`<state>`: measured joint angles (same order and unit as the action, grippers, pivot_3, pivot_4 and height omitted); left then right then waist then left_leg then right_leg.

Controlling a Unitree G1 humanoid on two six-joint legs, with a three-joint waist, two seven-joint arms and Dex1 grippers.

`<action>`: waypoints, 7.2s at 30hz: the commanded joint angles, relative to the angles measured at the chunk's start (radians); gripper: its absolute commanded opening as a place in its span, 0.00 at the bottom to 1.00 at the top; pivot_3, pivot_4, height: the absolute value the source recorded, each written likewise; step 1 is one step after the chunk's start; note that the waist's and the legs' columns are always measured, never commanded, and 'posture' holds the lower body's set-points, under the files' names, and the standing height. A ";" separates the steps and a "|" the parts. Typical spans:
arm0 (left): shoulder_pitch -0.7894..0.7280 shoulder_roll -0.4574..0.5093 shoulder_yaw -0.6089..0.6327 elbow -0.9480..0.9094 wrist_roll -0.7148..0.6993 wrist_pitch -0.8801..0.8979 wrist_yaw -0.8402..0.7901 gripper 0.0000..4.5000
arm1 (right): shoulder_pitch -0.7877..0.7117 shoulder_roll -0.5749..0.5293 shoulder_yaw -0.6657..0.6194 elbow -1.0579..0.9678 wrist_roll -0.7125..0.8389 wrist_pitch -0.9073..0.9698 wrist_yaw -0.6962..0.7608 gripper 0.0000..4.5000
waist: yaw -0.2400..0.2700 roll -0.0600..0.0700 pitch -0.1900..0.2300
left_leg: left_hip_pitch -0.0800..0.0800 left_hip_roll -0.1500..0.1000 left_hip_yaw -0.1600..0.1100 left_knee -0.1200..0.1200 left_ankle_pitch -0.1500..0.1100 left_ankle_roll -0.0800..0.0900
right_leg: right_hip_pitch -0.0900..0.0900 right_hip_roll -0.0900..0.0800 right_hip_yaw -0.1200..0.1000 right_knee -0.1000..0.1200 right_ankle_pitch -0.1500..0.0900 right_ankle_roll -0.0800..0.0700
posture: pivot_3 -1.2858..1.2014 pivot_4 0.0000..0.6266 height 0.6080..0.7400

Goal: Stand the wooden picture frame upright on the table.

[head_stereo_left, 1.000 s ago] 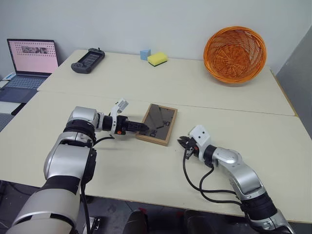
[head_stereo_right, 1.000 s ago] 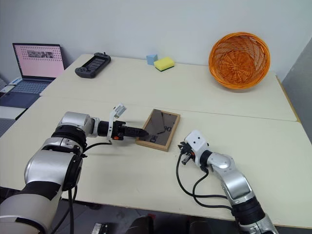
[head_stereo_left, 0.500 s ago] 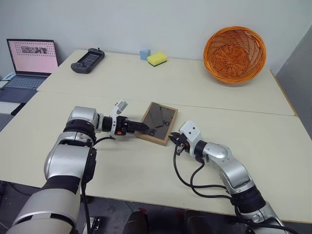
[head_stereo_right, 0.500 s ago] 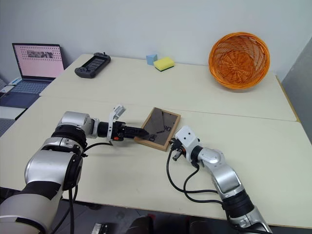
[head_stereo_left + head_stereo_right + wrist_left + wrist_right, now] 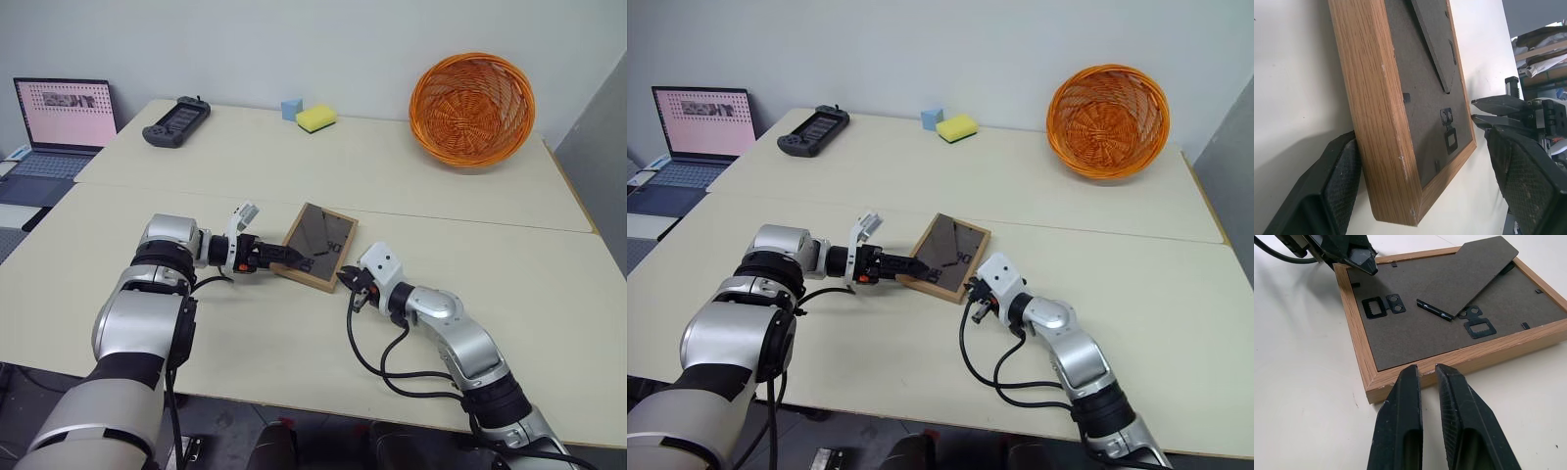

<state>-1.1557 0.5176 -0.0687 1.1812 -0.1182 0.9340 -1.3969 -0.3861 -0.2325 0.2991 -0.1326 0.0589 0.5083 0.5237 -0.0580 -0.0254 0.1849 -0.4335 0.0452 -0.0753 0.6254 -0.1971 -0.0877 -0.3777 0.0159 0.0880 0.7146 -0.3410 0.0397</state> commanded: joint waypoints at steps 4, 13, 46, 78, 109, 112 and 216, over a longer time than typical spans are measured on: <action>-0.018 -0.003 0.047 -0.006 -0.024 0.011 0.020 0.83 | -0.002 0.002 0.002 -0.041 0.001 -0.009 0.002 0.13 | 0.000 0.000 0.000 | 0.000 0.000 0.000 0.000 0.000 0.000 | 0.000 0.000 0.000 0.000 0.000 0.000 | 0.52 0.24 1.00; -0.025 -0.011 0.059 -0.009 -0.025 0.019 0.023 0.43 | -0.001 0.005 0.000 -0.046 0.003 -0.004 -0.002 0.13 | 0.000 0.000 0.000 | 0.000 0.000 0.000 0.000 0.000 0.000 | 0.000 0.000 0.000 0.000 0.000 0.000 | 0.52 0.24 1.00; -0.030 0.021 0.105 -0.122 -0.078 -0.021 0.022 0.30 | 0.041 -0.303 -0.257 -0.209 0.117 0.069 0.128 0.13 | -0.007 0.000 0.000 | 0.000 0.001 0.000 0.000 0.000 0.000 | 0.000 0.001 0.000 0.001 0.000 0.000 | 0.52 0.24 1.00; 0.375 0.089 0.237 -1.111 -0.277 -0.324 0.312 0.30 | -0.427 -0.374 -0.592 -0.100 0.704 0.461 0.162 0.30 | 0.001 0.001 0.001 | 0.000 0.001 0.001 0.002 0.000 0.000 | 0.001 0.000 0.002 0.000 0.000 0.000 | 0.52 0.24 1.00; 0.396 0.101 0.174 -1.252 -0.387 -0.277 0.358 0.30 | -0.470 -0.217 -0.348 -0.024 0.597 0.302 0.147 0.59 | 0.000 0.002 0.001 | 0.000 0.001 0.001 0.001 0.000 0.000 | 0.000 0.000 0.002 0.000 0.000 0.000 | 0.52 0.24 1.00; 0.398 0.099 0.171 -1.250 -0.388 -0.279 0.361 0.30 | -0.493 -0.209 -0.344 -0.017 0.593 0.298 0.152 0.59 | -0.001 0.002 0.001 | 0.000 0.001 0.001 0.001 0.000 0.000 | 0.000 0.000 0.002 0.000 0.000 0.000 | 0.52 0.24 1.00; 0.323 -0.091 0.537 -1.271 -0.980 0.622 0.977 0.30 | -0.482 -0.410 0.096 0.671 -1.039 -1.232 -0.999 0.59 | -0.004 0.001 0.002 | 0.001 0.000 0.004 0.002 0.002 -0.004 | 0.000 -0.001 0.007 0.001 0.000 0.000 | 0.52 0.24 1.00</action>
<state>-0.8255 0.4328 0.4461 -0.0418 -1.0534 1.5514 -0.4232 -0.8378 -0.6392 0.4144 0.5545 -1.0073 -0.7194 -0.4625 -0.0618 -0.0240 0.1869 -0.4325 0.0450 -0.0713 0.6271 -0.1948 -0.0917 -0.3777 0.0146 0.0945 0.7156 -0.3407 0.0393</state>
